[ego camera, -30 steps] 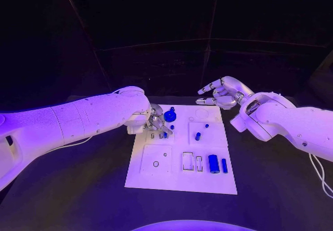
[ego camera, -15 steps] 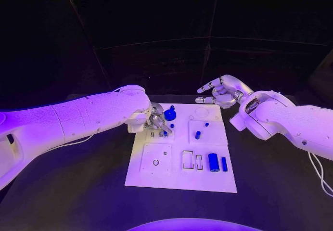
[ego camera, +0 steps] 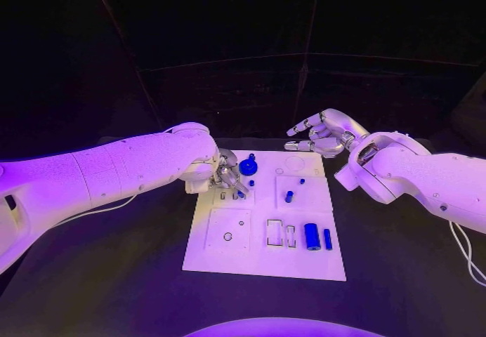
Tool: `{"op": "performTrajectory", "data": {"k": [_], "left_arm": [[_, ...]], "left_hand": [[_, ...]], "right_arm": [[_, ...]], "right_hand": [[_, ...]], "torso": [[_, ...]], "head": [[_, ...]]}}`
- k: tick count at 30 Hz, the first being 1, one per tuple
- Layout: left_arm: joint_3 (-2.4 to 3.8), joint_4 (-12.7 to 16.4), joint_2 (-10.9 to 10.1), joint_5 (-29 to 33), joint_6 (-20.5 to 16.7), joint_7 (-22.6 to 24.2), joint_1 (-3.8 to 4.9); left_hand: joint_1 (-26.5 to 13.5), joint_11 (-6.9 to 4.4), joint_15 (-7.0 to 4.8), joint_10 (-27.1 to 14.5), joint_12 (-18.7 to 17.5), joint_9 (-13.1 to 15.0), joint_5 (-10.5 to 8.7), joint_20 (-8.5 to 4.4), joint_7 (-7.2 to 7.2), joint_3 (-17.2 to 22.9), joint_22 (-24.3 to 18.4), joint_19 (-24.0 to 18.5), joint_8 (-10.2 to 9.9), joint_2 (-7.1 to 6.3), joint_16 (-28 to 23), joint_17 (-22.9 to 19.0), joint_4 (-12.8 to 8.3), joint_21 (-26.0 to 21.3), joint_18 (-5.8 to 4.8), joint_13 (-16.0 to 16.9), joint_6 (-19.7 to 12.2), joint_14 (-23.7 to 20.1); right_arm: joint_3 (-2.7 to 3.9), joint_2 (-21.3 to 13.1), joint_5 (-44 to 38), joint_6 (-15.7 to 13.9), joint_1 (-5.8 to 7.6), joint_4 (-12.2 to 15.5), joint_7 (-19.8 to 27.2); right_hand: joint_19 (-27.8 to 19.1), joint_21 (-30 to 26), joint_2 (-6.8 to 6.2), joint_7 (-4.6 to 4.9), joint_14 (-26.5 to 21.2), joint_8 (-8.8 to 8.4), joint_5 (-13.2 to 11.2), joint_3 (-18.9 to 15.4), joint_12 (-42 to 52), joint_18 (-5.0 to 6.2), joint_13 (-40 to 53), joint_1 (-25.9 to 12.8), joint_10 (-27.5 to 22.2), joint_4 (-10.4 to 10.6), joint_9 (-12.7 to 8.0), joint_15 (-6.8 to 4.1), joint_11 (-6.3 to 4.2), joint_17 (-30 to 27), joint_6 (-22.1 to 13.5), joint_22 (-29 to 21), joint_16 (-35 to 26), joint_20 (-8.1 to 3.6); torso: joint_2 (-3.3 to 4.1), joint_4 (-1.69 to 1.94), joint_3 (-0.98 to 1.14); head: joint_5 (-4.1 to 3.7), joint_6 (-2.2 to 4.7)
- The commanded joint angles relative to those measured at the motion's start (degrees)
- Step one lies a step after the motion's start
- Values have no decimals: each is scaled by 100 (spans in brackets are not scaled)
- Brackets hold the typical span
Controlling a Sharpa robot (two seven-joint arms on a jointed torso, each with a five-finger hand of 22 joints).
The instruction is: Assemble the parts on the task board
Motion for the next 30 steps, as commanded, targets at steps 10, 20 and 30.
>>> {"op": "performTrajectory", "data": {"k": [10,20,30], "left_arm": [[-3,352,-300,659,-908,159,-1],[-41,683,-542,351,-1350,168,-10],[-216,900,-702,-401,-1523,139,-55]], "left_hand": [[-1065,-30,-13,102,24,373,-6,1,2,3299,91,82,283,-986,18,1509,-882,-77,-18,5,-33,605],[-1254,-12,-27,145,81,449,-20,-2,-15,3617,165,111,341,-1092,18,1509,-951,-40,-32,53,-46,605],[-1274,-15,-31,152,90,467,-24,-4,-17,3677,185,120,354,-1118,18,1509,-988,-29,-36,57,-50,605]], "right_arm": [[3,15,17,40,12,-66,32],[2,51,44,56,12,-129,44],[2,34,47,57,11,-131,47]], "right_hand": [[-30,-24,58,-6,425,40,61,-58,25,44,330,11,29,19,-3,-42,0,789,-37,-11,-35,4],[-30,-31,64,-7,426,48,107,-88,22,45,325,10,26,35,-4,-44,-2,786,-41,-19,-38,2],[-28,-32,69,-8,427,51,121,-95,21,44,323,12,25,39,-4,-44,-3,790,-41,-19,-37,1]], "torso": [[-2,12,12],[-7,15,22],[-36,52,38]], "head": [[52,10],[111,7],[111,-29]]}}
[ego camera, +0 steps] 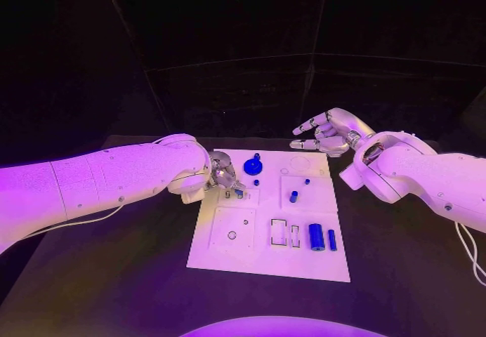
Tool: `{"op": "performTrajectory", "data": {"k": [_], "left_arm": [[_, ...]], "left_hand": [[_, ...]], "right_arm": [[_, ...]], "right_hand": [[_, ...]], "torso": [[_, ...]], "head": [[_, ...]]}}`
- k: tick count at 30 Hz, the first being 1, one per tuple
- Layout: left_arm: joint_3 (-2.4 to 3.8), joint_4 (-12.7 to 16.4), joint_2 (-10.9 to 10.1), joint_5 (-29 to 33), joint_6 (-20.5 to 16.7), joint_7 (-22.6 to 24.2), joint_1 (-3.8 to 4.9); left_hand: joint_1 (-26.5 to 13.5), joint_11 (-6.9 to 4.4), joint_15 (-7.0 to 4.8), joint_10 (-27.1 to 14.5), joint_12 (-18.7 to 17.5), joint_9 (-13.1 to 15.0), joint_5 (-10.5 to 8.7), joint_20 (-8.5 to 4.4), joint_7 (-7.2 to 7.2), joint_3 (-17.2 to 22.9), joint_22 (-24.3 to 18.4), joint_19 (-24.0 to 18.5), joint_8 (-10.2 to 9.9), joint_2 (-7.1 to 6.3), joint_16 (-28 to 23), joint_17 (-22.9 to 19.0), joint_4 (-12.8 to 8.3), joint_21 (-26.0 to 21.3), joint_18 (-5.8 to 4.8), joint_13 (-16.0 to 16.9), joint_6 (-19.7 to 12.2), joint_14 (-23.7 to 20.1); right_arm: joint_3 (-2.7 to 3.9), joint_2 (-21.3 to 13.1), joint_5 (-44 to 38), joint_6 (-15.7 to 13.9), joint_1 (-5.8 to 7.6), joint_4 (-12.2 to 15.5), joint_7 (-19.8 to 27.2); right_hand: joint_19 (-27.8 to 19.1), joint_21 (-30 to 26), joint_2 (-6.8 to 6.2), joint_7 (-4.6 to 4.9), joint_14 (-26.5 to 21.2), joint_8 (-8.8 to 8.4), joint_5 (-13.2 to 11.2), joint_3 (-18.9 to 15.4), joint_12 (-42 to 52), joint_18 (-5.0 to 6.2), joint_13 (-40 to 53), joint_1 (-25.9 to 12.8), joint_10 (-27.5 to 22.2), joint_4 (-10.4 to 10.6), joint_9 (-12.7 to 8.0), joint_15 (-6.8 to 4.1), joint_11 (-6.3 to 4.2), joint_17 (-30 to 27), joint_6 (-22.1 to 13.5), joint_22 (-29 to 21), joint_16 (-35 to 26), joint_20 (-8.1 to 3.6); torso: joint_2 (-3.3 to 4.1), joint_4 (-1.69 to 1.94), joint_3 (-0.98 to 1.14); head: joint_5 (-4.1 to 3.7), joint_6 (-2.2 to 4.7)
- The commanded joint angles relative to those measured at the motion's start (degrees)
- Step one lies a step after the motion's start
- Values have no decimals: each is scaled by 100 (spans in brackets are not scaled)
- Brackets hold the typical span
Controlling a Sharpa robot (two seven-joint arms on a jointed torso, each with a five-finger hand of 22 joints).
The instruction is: Assemble the parts on the task board
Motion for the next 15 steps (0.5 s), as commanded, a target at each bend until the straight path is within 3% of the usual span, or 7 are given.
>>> {"op": "performTrajectory", "data": {"k": [1,6,15], "left_arm": [[-35,59,-20,-582,-217,35,-7],[-96,108,-34,-787,-221,22,-36],[-122,113,-18,-934,-193,9,-71]], "left_hand": [[-47,-12,-32,47,29,11,-19,-6,-26,903,186,121,20,-7,18,1509,-852,17,-36,9,0,605],[-48,-12,-32,46,27,13,-19,-6,-26,908,190,123,21,-10,18,1509,-855,19,-37,6,0,605],[-51,-13,-33,42,19,16,-20,-7,-27,919,205,128,24,-15,18,1509,-863,28,-40,-5,-1,605]], "right_arm": [[4,-7,26,28,12,9,43],[4,-16,26,28,12,17,48],[4,-11,26,36,12,19,56]], "right_hand": [[-28,-32,54,-8,427,30,34,-30,21,44,323,-4,25,6,-4,-44,-2,791,-41,-7,-37,1],[-34,-38,55,-8,425,31,40,-32,7,47,308,-2,14,7,-4,-44,-3,782,-42,-19,-42,1],[-34,-38,55,-8,425,31,40,-32,7,47,308,-2,14,7,-4,-44,-3,782,-42,-19,-42,1]], "torso": [[-13,14,7],[-9,5,8],[-3,6,9]], "head": [[7,-7],[9,-5],[12,1]]}}
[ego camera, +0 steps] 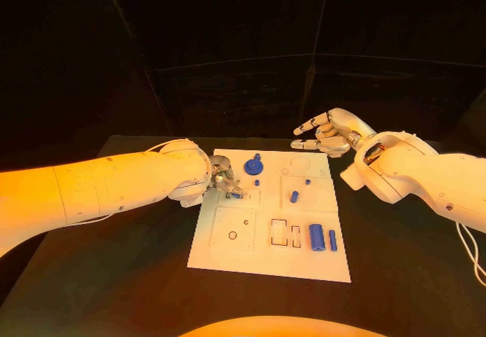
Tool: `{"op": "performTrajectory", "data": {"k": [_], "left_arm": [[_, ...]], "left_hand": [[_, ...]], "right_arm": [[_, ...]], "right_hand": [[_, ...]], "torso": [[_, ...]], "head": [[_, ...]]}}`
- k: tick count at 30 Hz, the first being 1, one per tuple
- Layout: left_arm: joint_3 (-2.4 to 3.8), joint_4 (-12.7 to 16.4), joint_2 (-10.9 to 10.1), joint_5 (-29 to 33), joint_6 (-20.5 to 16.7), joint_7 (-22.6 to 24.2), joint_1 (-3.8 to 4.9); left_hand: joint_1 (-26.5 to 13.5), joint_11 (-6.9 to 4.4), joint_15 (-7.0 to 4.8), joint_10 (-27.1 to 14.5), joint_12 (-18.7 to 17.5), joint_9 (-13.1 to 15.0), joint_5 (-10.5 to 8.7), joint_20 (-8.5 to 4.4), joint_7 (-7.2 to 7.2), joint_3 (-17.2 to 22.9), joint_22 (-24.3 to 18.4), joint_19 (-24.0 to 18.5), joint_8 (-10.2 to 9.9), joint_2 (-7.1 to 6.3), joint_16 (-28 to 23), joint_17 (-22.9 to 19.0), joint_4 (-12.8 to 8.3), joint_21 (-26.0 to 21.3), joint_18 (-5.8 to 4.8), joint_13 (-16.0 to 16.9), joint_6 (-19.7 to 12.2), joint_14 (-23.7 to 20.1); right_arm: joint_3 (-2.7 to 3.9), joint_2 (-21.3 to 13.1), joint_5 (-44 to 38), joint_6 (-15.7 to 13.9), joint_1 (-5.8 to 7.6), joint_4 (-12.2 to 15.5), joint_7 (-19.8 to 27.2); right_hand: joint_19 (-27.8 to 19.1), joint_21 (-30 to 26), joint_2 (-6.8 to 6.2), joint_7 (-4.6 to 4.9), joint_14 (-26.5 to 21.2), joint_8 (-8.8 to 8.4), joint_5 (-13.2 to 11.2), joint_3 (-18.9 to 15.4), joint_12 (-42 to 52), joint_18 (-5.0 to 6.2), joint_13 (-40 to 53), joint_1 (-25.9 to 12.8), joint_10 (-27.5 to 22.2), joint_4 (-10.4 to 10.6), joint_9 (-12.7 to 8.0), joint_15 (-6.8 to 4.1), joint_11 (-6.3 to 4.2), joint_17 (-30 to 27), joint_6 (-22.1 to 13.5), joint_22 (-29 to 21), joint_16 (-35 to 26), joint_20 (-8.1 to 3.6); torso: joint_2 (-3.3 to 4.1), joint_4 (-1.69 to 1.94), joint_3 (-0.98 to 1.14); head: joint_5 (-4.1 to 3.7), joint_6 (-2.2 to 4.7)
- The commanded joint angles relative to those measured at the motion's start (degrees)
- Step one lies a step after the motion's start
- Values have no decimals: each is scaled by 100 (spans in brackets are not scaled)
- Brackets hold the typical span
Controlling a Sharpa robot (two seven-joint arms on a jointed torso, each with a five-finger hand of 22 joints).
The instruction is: Assemble the parts on the task board
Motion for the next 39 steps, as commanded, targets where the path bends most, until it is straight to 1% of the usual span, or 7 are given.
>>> {"op": "performTrajectory", "data": {"k": [1,9,15,20,25,30,39], "left_arm": [[-8,-3,11,-243,-34,12,-10],[-10,-2,29,-257,-63,6,-22],[-9,62,14,-258,-171,2,-27],[-9,79,6,-257,-206,-2,-27],[-8,82,10,-257,-215,-5,-27],[-8,73,17,-257,-216,-8,-26],[-8,43,66,-257,-218,-14,-25]], "left_hand": [[2,5,-34,19,13,11,-3,-8,-28,860,208,130,27,38,18,1509,-831,30,-40,-12,-1,605],[-1,5,-35,19,12,15,-3,-8,-29,870,209,130,29,34,18,1509,-837,30,-40,-13,0,605],[-11,5,-35,23,16,20,-4,-9,-29,885,226,137,36,36,18,1509,-838,41,-44,-10,4,605],[-16,3,-36,22,11,27,-3,-10,-32,906,233,140,43,32,18,1509,-848,45,-45,-19,8,605],[-16,3,-36,22,11,27,-3,-10,-32,906,233,140,43,32,18,1509,-848,45,-45,-19,8,605],[-27,1,-38,28,14,37,-3,-12,-34,934,247,145,52,24,18,1509,-860,53,-48,-18,10,605],[-27,1,-38,28,14,37,-3,-12,-34,934,247,145,52,24,18,1509,-860,53,-48,-18,10,605]], "right_arm": [[4,5,20,30,12,11,52],[4,17,20,32,12,6,56],[4,26,20,59,11,-3,57],[4,41,20,87,11,-20,58],[4,51,20,98,11,-31,61],[4,68,20,105,11,-41,63],[4,92,20,110,11,-51,67]], "right_hand": [[-34,-38,49,-8,425,31,18,-33,7,47,308,-8,13,7,-4,-44,-3,783,-42,-5,-14,1],[-34,-38,49,-8,425,31,18,-33,7,47,308,-8,13,7,-4,-44,-3,783,-42,-5,-14,1],[-32,-39,53,-8,426,32,32,-40,7,47,307,-2,12,8,-5,-45,-3,786,-47,-4,-13,0],[-25,-34,54,-8,430,33,33,-42,12,44,313,-1,17,9,-5,-45,-3,801,-48,10,-6,0],[-25,-34,54,-8,430,33,33,-42,12,44,313,-1,17,9,-5,-45,-3,801,-48,10,-6,0],[-25,-34,54,-8,430,33,33,-42,12,44,313,-1,17,9,-5,-45,-3,801,-48,10,-6,0],[-26,-36,55,-8,431,35,38,-49,18,45,319,0,22,13,-5,-45,-3,804,-47,6,-5,0]], "torso": [[3,-2,2],[8,-7,0],[8,-2,-1],[6,-5,4],[3,-1,1],[7,-1,6],[11,-8,6]], "head": [[3,3],[-5,-9],[-21,-11],[-27,-14],[-32,-29],[-29,-29],[-36,-36]]}}
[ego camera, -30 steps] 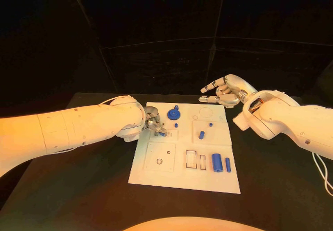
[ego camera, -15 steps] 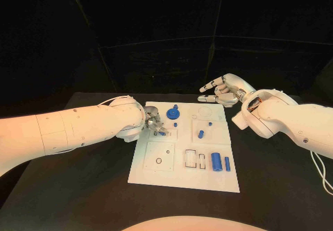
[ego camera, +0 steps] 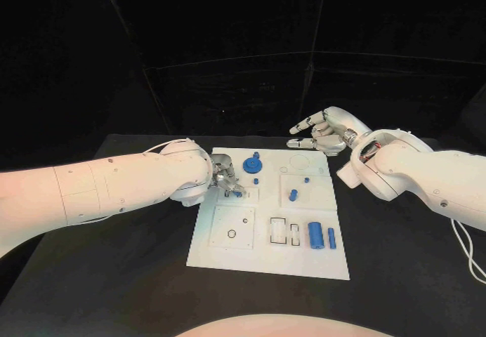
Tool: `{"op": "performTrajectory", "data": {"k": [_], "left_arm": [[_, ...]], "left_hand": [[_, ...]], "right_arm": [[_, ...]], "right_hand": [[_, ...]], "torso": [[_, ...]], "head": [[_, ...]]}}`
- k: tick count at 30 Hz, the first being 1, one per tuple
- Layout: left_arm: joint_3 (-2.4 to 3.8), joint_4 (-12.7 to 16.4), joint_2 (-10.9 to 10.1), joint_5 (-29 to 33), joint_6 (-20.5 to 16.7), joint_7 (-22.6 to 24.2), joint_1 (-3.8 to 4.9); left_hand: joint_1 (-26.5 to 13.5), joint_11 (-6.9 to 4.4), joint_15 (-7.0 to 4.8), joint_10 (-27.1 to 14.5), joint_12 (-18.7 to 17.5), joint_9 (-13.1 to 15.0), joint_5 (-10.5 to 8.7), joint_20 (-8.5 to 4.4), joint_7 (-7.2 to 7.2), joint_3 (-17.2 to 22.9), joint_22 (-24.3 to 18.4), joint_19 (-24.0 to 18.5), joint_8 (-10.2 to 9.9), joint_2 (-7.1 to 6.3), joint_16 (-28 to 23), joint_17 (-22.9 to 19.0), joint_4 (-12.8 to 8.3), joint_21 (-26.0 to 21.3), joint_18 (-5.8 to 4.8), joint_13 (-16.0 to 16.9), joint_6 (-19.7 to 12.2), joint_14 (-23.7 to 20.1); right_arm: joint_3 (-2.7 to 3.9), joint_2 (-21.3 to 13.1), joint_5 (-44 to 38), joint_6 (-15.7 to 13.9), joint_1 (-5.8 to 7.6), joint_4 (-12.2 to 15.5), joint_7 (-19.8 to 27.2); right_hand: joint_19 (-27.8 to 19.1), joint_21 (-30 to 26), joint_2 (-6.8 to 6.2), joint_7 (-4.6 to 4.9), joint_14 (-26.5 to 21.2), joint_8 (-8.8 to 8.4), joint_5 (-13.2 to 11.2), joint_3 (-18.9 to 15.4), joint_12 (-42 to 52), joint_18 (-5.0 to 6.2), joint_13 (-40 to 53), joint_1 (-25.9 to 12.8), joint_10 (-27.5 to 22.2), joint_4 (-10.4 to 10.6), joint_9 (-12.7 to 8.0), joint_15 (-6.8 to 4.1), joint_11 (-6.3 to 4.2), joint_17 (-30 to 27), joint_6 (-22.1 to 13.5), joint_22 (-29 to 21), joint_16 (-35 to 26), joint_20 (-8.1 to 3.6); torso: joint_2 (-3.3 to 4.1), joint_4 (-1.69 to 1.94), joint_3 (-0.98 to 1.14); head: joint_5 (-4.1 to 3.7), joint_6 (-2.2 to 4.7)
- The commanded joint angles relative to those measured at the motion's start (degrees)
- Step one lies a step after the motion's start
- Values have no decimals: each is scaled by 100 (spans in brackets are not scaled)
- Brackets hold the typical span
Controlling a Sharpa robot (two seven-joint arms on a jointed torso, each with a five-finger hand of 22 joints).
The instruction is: Assemble the parts on the task board
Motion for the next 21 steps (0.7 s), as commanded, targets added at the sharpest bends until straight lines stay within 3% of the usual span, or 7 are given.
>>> {"op": "performTrajectory", "data": {"k": [1,21], "left_arm": [[-3,-2,22,-44,-24,-8,0],[-2,-66,70,-55,226,-26,2]], "left_hand": [[-17,-4,-39,31,14,5,16,-13,-25,882,246,145,34,35,18,1509,-832,29,-47,-7,-4,605],[-29,-7,-41,11,-30,19,15,-15,-29,921,258,150,48,26,18,1509,-850,36,-49,-63,-2,605]], "right_arm": [[4,10,15,41,11,2,56],[3,37,15,72,11,-59,55]], "right_hand": [[-26,-36,55,-8,431,36,39,-34,18,44,319,0,22,-2,-5,-45,-3,805,-47,4,-5,0],[-27,-38,57,-8,429,37,40,-37,18,45,319,0,22,-1,-5,-45,-3,799,-47,0,-9,-1]], "torso": [[5,-6,1],[-4,4,-2]], "head": [[-3,-2],[-12,-38]]}}
